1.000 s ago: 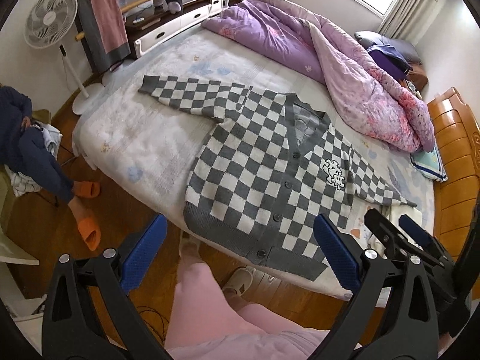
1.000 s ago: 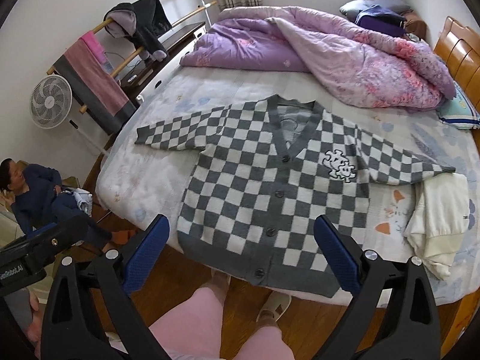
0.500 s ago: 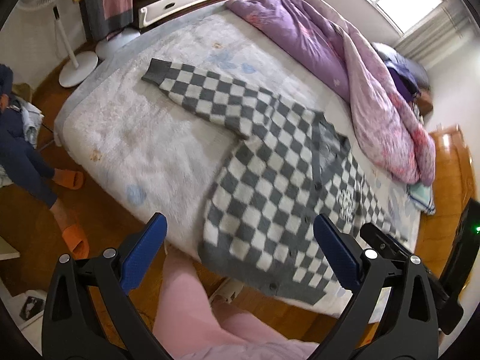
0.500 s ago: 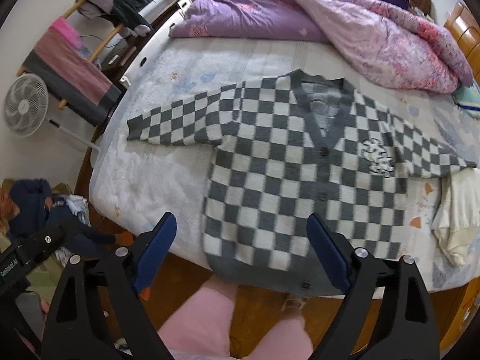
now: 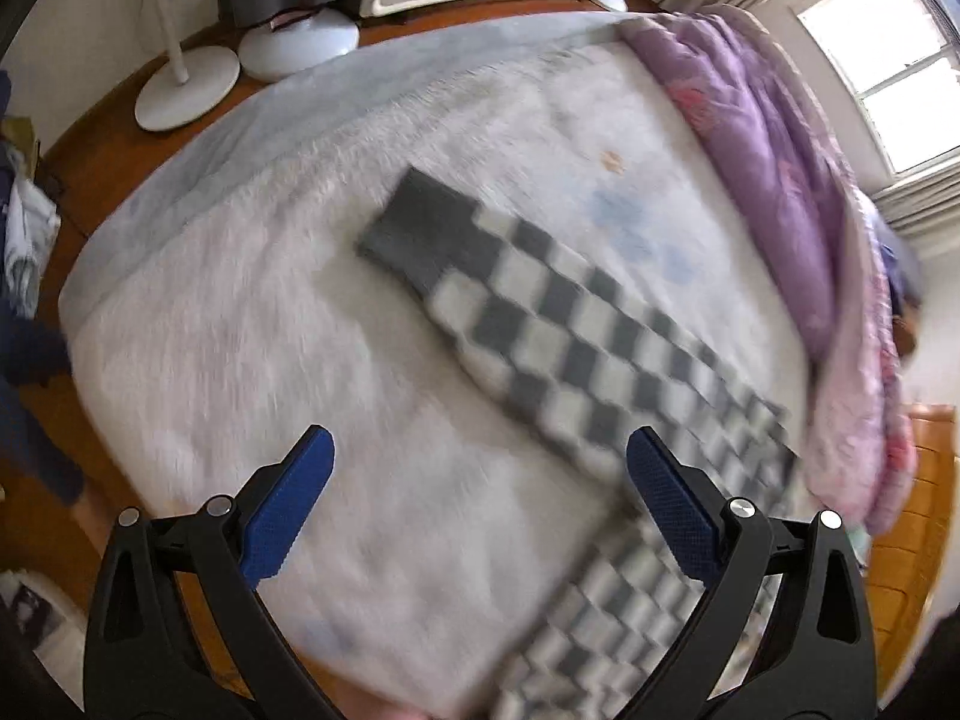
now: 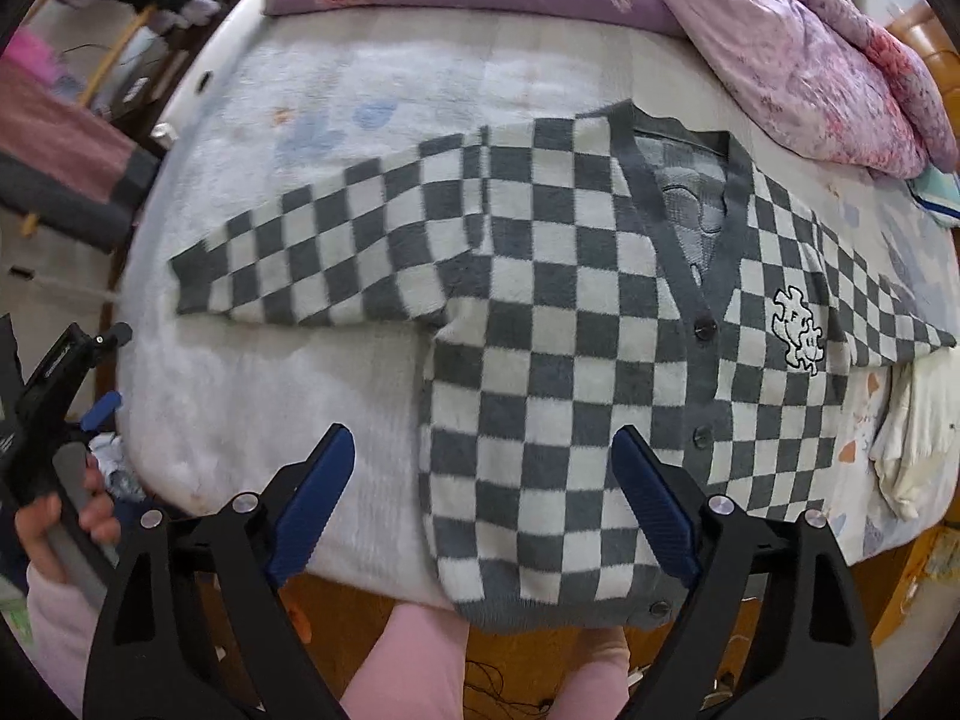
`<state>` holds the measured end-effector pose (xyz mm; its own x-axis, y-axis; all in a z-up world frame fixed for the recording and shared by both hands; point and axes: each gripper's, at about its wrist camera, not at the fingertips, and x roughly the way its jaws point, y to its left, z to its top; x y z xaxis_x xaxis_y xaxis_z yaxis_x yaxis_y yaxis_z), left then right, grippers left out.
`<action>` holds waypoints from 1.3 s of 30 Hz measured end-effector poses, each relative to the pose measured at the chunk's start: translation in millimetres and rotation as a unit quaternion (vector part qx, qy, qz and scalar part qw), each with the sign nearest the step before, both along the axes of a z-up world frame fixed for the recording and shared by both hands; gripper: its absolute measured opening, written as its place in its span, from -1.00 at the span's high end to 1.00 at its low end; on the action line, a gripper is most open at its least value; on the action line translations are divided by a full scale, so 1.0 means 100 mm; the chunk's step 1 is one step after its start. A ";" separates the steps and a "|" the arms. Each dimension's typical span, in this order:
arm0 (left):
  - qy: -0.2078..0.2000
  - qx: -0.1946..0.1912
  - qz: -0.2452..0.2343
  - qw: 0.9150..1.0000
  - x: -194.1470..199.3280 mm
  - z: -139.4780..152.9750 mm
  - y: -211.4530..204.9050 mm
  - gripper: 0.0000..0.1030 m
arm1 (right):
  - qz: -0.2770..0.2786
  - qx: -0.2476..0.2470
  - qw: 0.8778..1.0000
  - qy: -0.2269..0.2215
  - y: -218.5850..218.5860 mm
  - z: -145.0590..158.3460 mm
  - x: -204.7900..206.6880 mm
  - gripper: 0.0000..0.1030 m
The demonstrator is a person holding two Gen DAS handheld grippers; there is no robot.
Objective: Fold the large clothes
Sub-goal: 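Move the left tool toward the gray ribbed cuff of a cardigan sleeve, then close the left tool on the gray sleeve cuff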
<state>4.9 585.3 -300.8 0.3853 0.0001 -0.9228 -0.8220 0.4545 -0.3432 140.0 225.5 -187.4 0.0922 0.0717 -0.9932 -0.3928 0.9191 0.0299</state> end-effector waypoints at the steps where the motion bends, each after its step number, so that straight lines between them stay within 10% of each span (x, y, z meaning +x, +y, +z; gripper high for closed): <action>1: 0.002 -0.005 0.006 1.000 0.06 -0.14 0.13 -0.90 | -0.005 -0.007 1.000 0.005 0.03 -0.07 0.06 -0.63; 8: -0.058 -0.143 0.118 0.981 0.23 -1.06 0.70 -0.85 | -0.027 -0.049 0.997 0.050 0.07 -0.45 0.27 -0.63; 10: -0.087 -0.173 0.149 0.970 0.28 -1.26 0.83 -0.40 | -0.026 -0.055 0.996 0.058 0.07 -0.49 0.28 -0.63; 16: -0.138 -0.226 0.213 0.940 0.39 -1.57 1.02 -0.17 | -0.038 -0.068 0.995 0.066 -0.01 -0.52 0.31 -0.63; 21: -0.098 -0.230 0.202 0.947 0.41 -1.46 1.12 0.10 | -0.047 -0.067 0.994 0.075 -0.10 -0.52 0.31 -0.63; 25: -0.028 -0.186 0.181 0.965 0.24 -1.20 1.07 -0.28 | -0.059 -0.062 0.993 0.082 -0.17 -0.52 0.33 -0.63; 33: -0.062 -0.256 0.262 0.928 0.06 -1.75 1.21 -0.30 | -0.047 -0.069 0.993 0.081 -0.24 -0.56 0.37 -0.63; 39: -0.075 -0.196 0.226 0.951 0.25 -1.46 1.20 -0.04 | -0.069 -0.080 0.989 0.099 -0.44 -0.72 0.43 -0.63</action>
<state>29.6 705.4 -447.3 0.5545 -0.1356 -0.8210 -0.8318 -0.1202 -0.5419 182.8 181.5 -259.9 -0.1073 -0.0875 -0.9904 -0.2648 0.9627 -0.0563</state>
